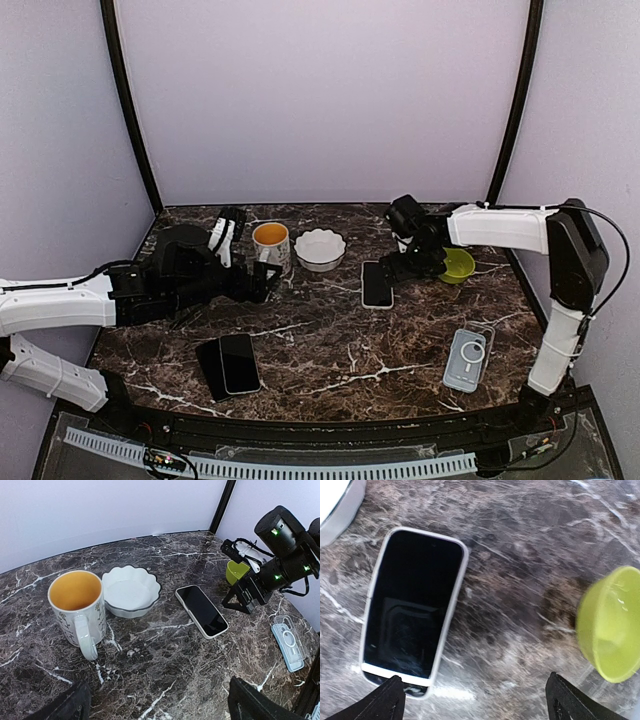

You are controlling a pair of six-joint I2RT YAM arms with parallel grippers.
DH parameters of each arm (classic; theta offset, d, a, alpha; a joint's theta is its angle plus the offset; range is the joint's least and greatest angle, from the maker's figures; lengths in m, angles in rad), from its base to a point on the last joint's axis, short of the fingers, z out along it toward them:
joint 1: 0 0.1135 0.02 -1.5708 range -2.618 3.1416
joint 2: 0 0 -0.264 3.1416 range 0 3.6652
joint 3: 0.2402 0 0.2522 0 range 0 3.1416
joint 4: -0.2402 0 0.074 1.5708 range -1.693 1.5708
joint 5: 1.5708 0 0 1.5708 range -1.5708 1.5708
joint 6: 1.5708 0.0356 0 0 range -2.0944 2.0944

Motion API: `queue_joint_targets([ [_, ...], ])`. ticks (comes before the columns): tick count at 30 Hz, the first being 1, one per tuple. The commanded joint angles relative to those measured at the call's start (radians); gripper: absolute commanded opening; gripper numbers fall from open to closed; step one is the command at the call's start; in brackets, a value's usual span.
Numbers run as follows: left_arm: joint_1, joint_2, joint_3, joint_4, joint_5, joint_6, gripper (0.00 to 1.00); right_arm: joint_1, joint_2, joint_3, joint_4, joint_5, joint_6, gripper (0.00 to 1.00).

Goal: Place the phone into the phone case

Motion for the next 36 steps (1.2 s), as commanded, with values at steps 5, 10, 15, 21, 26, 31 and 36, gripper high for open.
queue_joint_targets([
  [5,0.008,-0.024,-0.021,-0.014,0.007,-0.013,0.98,0.059,-0.172,-0.169,-0.216,0.390,0.169,0.98],
  [10,0.009,-0.035,-0.030,-0.006,0.023,-0.014,0.98,0.052,-0.268,-0.313,-0.209,0.394,0.291,0.98],
  [15,0.009,-0.045,-0.042,0.002,0.030,-0.010,0.98,0.043,-0.287,-0.391,-0.194,0.392,0.437,0.80],
  [21,0.009,-0.055,-0.056,0.006,0.032,-0.004,0.98,0.043,-0.274,-0.442,-0.138,0.334,0.597,0.62],
  [26,0.009,-0.064,-0.062,0.006,0.028,-0.004,0.98,0.041,-0.321,-0.501,-0.086,0.334,0.700,0.54],
  [31,0.009,-0.063,-0.065,0.009,0.026,-0.001,0.98,0.021,-0.340,-0.561,-0.008,0.277,0.716,0.49],
  [36,0.009,-0.065,-0.065,0.014,0.031,-0.003,0.98,0.005,-0.334,-0.602,0.022,0.255,0.724,0.39],
])
